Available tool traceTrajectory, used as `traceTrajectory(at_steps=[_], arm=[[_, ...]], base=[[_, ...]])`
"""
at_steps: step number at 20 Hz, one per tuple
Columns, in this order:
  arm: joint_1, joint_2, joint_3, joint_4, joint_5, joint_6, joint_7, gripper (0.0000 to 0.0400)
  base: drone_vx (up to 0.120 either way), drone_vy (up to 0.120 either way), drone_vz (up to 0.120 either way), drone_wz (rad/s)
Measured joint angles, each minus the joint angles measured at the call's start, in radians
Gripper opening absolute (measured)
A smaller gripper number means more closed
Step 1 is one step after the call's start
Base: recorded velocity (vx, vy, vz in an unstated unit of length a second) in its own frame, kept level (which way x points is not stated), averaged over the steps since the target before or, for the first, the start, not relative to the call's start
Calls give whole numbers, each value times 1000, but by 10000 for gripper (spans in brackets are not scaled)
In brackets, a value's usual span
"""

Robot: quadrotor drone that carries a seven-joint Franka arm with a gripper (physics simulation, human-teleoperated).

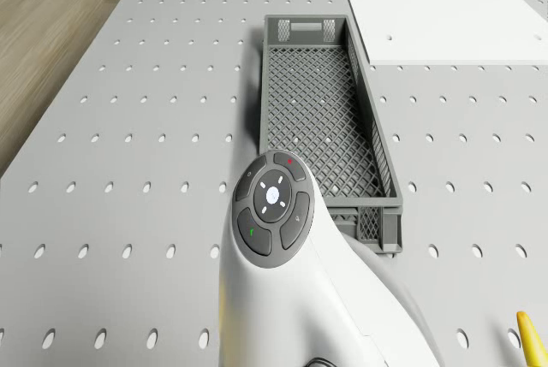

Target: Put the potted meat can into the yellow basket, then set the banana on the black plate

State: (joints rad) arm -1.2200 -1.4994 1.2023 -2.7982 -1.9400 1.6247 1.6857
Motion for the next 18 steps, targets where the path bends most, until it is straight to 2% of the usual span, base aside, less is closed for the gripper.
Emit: traceTrajectory(at_steps=[18], arm=[[0,0,0,0,0,0,0,400]], base=[[0,-120,0,0]])
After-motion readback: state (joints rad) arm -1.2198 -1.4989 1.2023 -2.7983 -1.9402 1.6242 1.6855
